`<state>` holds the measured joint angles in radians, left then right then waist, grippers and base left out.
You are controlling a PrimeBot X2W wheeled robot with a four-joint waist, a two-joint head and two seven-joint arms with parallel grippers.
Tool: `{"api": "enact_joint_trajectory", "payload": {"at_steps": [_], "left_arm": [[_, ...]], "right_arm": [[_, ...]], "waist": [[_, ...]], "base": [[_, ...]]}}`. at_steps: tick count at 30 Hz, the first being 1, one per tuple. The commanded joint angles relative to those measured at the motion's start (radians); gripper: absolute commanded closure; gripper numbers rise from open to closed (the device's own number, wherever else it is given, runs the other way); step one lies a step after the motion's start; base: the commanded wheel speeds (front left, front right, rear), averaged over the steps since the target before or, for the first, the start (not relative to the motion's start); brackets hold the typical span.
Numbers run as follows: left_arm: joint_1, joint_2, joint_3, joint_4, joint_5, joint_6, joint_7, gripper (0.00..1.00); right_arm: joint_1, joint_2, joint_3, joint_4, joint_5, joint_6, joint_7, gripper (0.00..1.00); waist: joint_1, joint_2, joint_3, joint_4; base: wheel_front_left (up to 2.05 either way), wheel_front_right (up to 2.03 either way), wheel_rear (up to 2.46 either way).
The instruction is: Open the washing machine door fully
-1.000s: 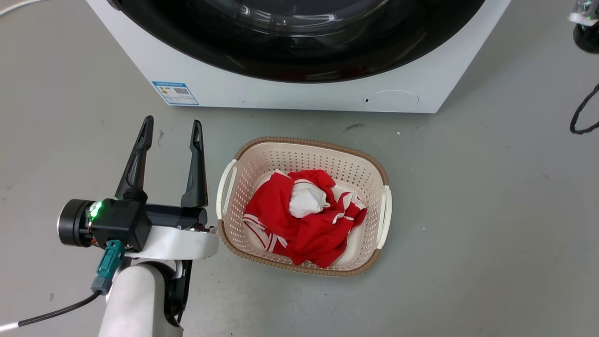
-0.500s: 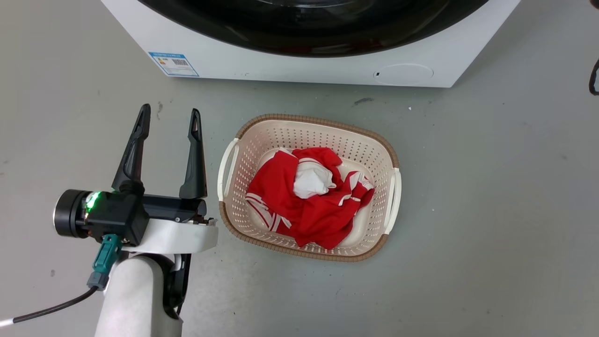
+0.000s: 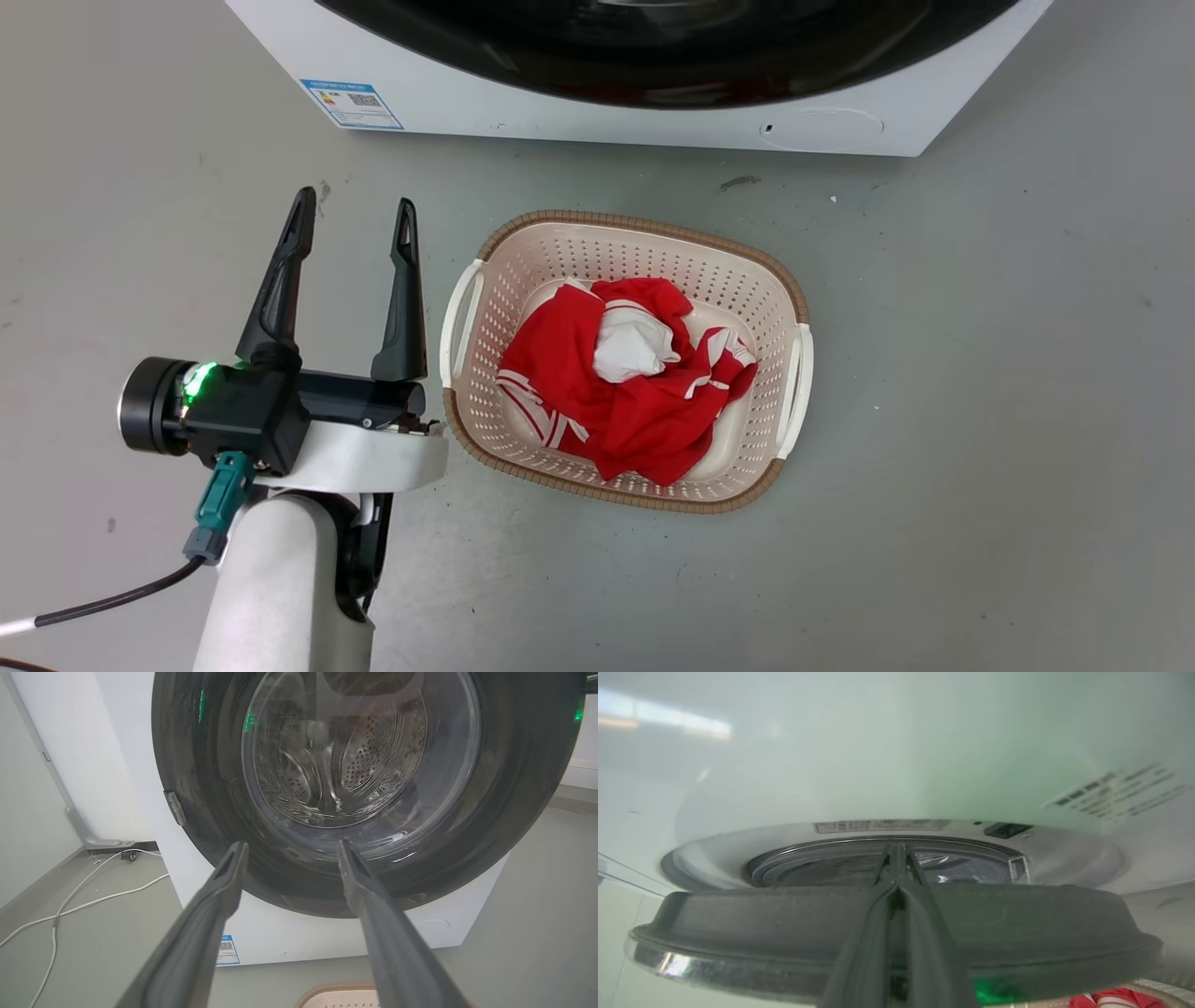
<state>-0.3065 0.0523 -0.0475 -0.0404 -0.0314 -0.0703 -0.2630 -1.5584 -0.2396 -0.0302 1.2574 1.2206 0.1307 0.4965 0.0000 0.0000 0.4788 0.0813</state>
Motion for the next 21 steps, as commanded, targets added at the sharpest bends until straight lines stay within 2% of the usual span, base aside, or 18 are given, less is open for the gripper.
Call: {"api": "enact_joint_trajectory", "payload": {"at_steps": [1,13,21], "left_arm": [[-0.008,-0.001,0.001,0.002,-0.004,0.004,-0.002,0.00],[0.027,-0.001,0.019,0.014,0.000,0.013,-0.002,0.00],[0.076,0.001,0.040,0.031,0.008,0.008,-0.002,0.00]], "right_arm": [[0.014,0.019,0.004,0.005,0.009,0.000,0.022,1.00],[0.148,0.023,-0.005,-0.074,0.068,0.000,0.234,1.00],[0.285,0.055,0.013,-0.145,0.090,0.000,0.356,1.00]], "waist": [[0.0000,0.0000,-0.003,0.001],[0.0000,0.0000,-0.089,-0.012],[0.0000,0.0000,-0.177,-0.024]], "base": [[0.00,0.00,0.00],[0.00,0.00,0.00],[0.00,0.00,0.00]]}}
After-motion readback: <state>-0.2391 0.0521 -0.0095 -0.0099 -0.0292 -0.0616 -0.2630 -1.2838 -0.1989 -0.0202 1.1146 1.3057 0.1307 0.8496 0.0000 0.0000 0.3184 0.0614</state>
